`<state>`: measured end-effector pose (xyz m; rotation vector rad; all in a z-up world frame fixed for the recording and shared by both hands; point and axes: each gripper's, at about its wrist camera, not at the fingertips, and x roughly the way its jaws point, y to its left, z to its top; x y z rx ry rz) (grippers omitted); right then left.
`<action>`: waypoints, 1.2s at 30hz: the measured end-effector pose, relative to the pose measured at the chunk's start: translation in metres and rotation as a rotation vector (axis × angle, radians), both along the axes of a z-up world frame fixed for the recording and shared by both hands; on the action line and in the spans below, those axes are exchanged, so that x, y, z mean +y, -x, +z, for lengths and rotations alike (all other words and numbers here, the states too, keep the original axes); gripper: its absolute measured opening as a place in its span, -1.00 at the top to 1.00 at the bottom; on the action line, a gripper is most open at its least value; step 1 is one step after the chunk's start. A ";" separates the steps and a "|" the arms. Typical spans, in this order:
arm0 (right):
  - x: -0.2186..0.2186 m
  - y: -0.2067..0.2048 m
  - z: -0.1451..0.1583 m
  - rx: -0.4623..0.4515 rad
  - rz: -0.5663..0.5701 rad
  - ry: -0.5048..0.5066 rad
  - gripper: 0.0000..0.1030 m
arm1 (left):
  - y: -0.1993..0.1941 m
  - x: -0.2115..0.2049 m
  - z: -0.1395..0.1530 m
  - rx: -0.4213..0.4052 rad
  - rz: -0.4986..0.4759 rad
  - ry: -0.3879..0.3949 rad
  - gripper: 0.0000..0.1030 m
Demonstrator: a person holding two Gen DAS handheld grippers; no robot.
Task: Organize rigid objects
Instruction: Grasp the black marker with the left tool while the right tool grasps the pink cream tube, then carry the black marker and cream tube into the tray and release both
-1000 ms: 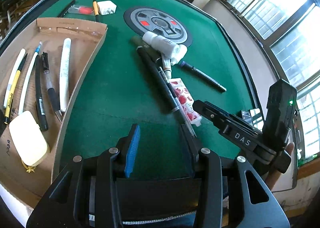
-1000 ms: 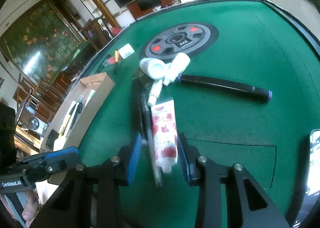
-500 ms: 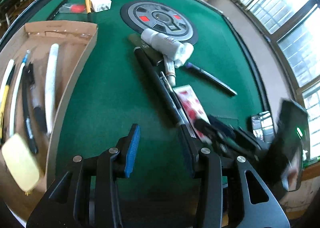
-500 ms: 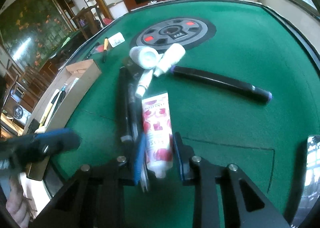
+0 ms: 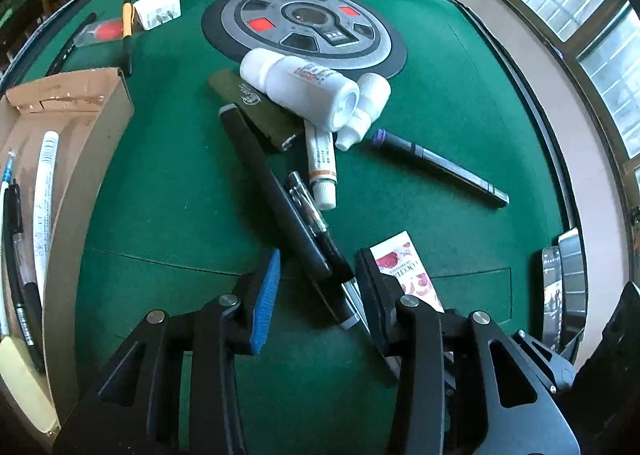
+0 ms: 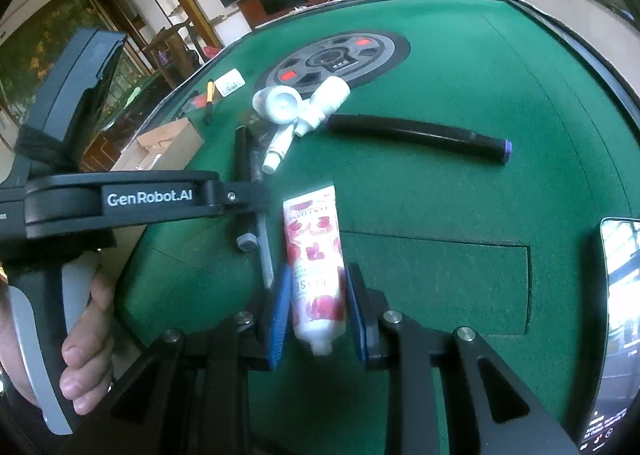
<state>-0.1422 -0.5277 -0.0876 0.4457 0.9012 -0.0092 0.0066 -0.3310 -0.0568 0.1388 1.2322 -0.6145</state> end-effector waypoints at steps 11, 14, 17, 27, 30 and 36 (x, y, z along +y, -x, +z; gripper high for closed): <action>0.001 -0.001 0.000 -0.001 -0.002 0.002 0.47 | 0.005 0.019 0.002 0.005 0.007 0.000 0.66; 0.002 -0.002 -0.001 -0.001 -0.003 0.005 0.47 | 0.008 0.029 0.001 0.010 0.002 0.002 0.67; 0.003 -0.002 0.000 0.000 -0.003 0.012 0.47 | 0.009 0.038 0.000 0.026 0.013 -0.008 0.67; 0.008 -0.005 0.001 0.010 -0.007 0.045 0.47 | 0.001 0.024 0.001 -0.037 -0.023 -0.081 0.64; 0.012 -0.006 0.002 0.017 -0.009 0.073 0.47 | -0.006 0.020 -0.001 -0.058 -0.033 -0.103 0.64; 0.016 -0.010 0.002 0.029 -0.012 0.103 0.46 | 0.000 0.033 -0.001 -0.079 -0.046 -0.093 0.71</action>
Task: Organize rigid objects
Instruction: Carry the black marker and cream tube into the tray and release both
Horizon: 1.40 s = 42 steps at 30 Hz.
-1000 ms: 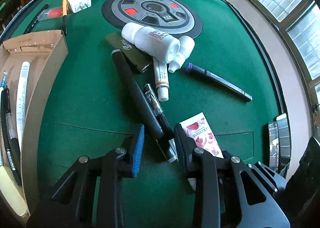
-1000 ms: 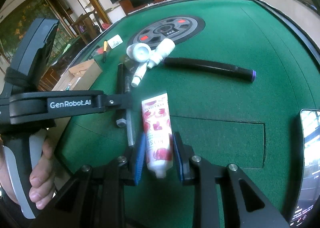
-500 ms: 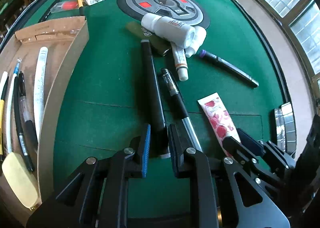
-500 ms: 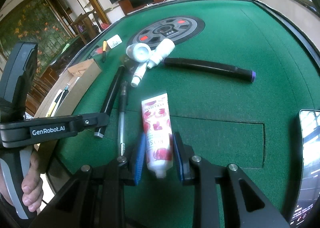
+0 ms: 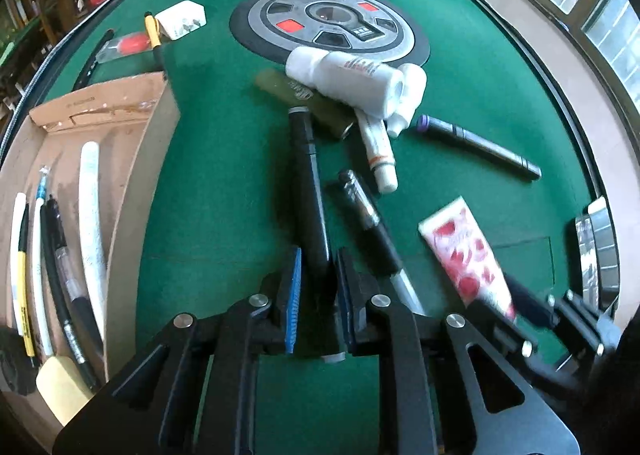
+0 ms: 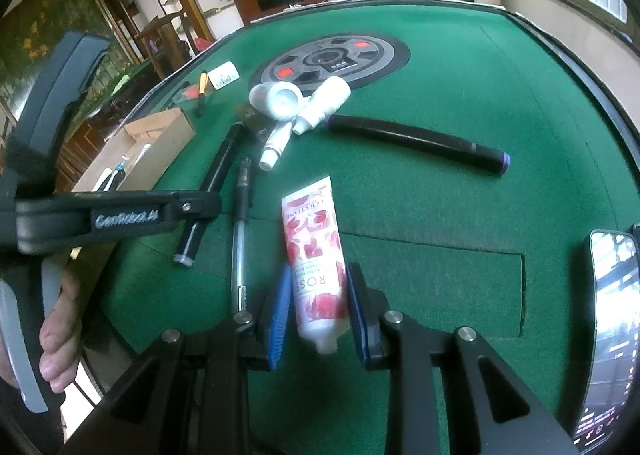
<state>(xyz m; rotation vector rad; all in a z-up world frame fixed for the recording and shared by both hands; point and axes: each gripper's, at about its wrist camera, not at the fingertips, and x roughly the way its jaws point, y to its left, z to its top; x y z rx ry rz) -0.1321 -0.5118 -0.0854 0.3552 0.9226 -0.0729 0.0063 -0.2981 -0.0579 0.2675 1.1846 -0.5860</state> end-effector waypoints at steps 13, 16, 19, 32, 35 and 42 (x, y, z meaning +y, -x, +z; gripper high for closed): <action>0.014 -0.005 -0.002 -0.030 -0.010 -0.004 0.52 | 0.034 0.067 0.015 0.036 0.040 0.165 0.72; 0.022 -0.002 0.002 -0.058 -0.017 -0.035 0.53 | 0.038 0.073 0.025 0.037 0.038 0.195 0.72; 0.030 0.001 0.014 -0.112 -0.007 -0.089 0.53 | 0.038 0.080 0.032 0.068 0.036 0.242 0.72; 0.102 -0.036 0.044 -0.187 0.187 -0.229 0.53 | 0.015 0.180 0.078 0.050 0.191 0.372 0.72; 0.122 -0.054 0.044 -0.176 0.224 -0.249 0.54 | 0.002 0.204 0.079 0.031 0.246 0.368 0.72; 0.156 -0.087 0.041 -0.135 0.269 -0.231 0.54 | -0.030 0.234 0.058 0.029 0.341 0.326 0.72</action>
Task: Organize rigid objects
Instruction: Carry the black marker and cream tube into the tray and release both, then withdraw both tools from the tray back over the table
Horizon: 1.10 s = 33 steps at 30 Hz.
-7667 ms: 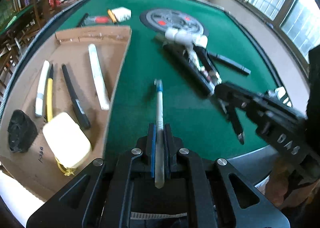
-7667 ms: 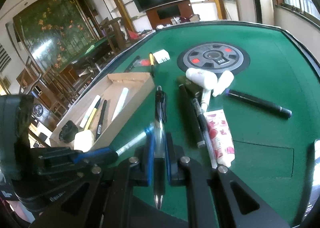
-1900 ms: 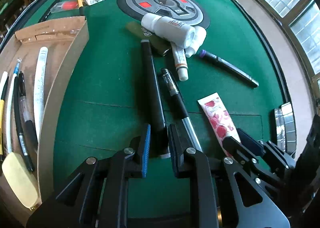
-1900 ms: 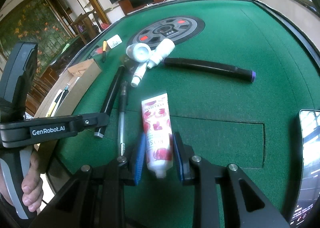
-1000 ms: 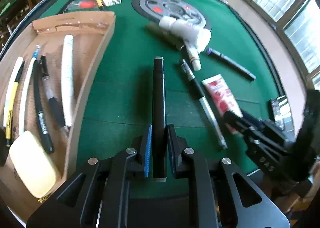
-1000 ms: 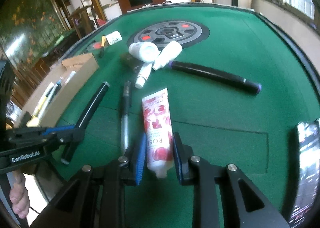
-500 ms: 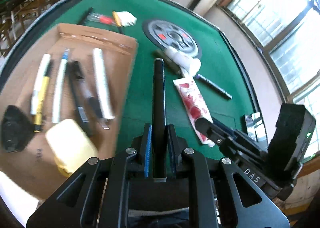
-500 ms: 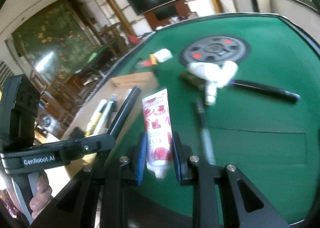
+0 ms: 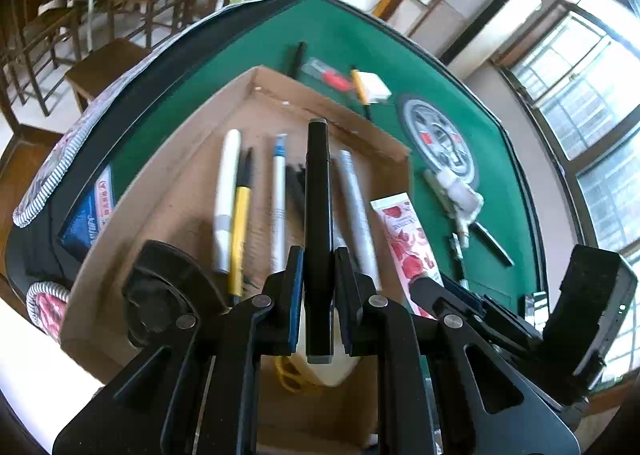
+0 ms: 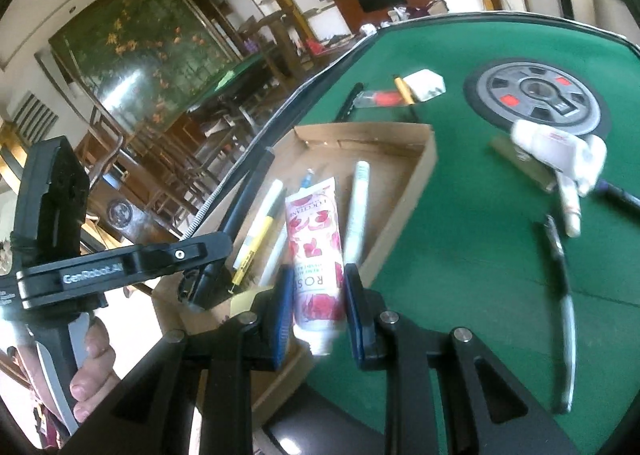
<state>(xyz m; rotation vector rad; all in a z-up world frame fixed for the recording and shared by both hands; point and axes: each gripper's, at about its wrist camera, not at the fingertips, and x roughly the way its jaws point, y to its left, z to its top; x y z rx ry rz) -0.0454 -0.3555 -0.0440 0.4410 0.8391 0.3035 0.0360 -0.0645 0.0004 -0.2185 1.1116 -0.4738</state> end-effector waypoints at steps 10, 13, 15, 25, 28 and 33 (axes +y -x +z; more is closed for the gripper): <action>0.015 -0.028 -0.008 0.050 0.015 0.049 0.53 | -0.020 -0.003 -0.026 0.045 -0.012 -0.079 0.72; 0.023 -0.030 -0.008 0.051 0.012 0.094 0.53 | -0.023 -0.004 -0.032 0.063 -0.018 -0.089 0.72; 0.026 -0.033 -0.010 0.061 0.015 0.110 0.53 | -0.023 -0.003 -0.035 0.059 -0.016 -0.107 0.72; 0.044 -0.036 -0.017 0.082 0.037 0.180 0.52 | -0.025 -0.005 -0.042 0.069 -0.013 -0.134 0.72; 0.048 -0.035 -0.016 0.077 0.038 0.208 0.52 | -0.024 -0.007 -0.042 0.062 -0.011 -0.147 0.72; 0.050 -0.035 -0.015 0.074 0.031 0.220 0.46 | -0.021 -0.009 -0.041 0.045 -0.005 -0.167 0.72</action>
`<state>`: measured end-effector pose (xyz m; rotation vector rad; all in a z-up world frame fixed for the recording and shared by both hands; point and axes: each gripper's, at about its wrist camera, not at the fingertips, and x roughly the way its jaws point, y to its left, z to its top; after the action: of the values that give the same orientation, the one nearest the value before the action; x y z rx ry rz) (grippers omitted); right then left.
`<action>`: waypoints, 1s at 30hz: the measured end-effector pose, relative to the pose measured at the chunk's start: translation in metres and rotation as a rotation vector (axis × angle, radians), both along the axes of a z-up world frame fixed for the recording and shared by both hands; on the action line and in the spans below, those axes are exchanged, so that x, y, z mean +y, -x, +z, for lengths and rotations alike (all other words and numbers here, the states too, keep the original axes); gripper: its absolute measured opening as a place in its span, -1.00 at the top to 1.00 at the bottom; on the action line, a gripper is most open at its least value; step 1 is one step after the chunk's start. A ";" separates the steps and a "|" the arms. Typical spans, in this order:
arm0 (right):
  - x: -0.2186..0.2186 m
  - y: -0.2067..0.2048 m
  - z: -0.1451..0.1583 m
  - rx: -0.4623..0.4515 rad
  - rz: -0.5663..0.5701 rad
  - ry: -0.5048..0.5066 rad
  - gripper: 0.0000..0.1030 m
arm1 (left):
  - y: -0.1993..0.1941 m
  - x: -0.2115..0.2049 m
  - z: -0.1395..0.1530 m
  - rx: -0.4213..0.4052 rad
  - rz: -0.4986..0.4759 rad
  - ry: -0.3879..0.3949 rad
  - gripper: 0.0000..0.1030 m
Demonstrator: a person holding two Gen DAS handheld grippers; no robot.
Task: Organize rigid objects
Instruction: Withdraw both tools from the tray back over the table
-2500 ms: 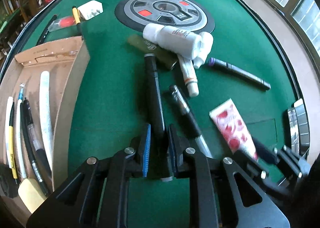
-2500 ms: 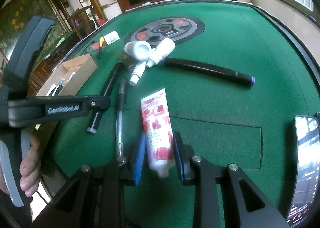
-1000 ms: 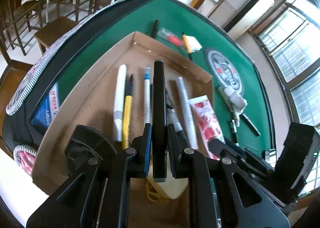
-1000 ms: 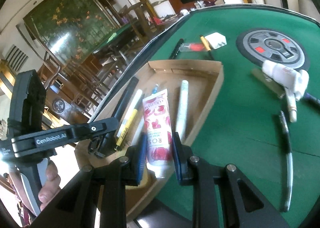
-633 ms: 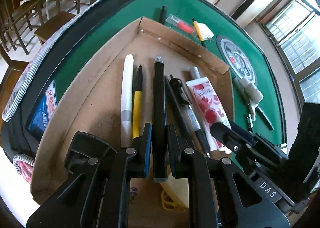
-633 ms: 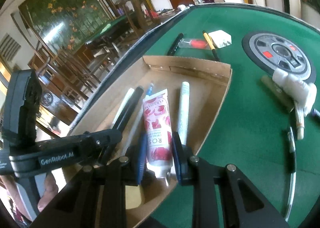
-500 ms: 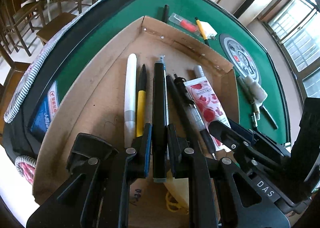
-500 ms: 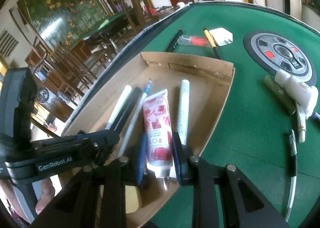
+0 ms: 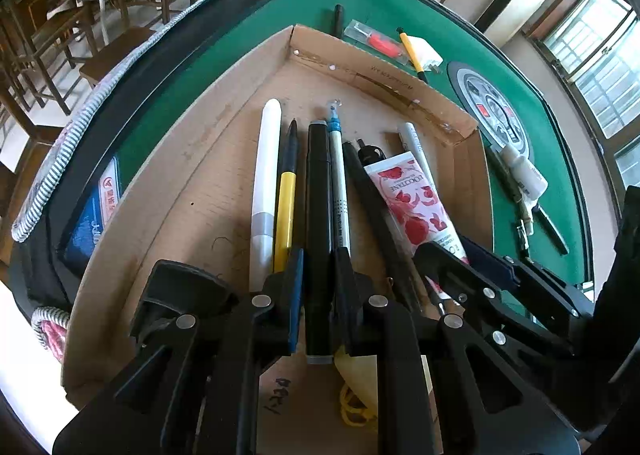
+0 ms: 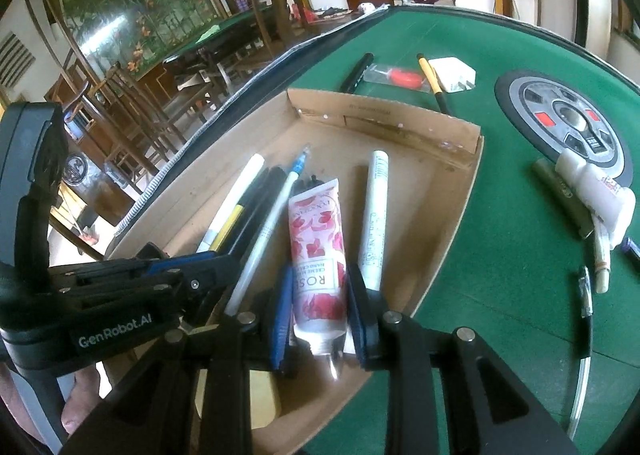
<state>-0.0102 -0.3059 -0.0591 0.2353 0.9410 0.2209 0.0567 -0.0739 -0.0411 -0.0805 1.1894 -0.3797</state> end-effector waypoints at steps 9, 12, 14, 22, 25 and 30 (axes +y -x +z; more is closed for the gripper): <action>-0.014 0.012 0.008 -0.047 0.005 -0.053 0.05 | 0.019 -0.004 0.009 -0.071 0.017 0.015 0.25; -0.027 0.027 0.018 -0.090 0.001 -0.094 -0.04 | 0.035 -0.015 0.017 -0.097 -0.008 -0.002 0.24; -0.037 0.040 0.023 -0.118 0.006 -0.128 -0.04 | 0.046 -0.026 0.023 -0.128 -0.031 -0.036 0.23; -0.085 0.078 0.031 -0.163 -0.012 -0.190 -0.05 | 0.085 -0.074 0.039 -0.197 -0.135 -0.072 0.24; -0.108 0.091 0.028 -0.160 -0.057 -0.217 -0.05 | 0.095 -0.093 0.038 -0.167 -0.177 -0.024 0.24; -0.148 0.113 0.018 -0.154 -0.165 -0.231 -0.05 | 0.108 -0.124 0.028 -0.107 -0.235 0.013 0.24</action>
<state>-0.1232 -0.4536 -0.0413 0.4997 0.7381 0.1919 -0.0516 -0.1981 -0.0130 0.0688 1.0933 -0.5909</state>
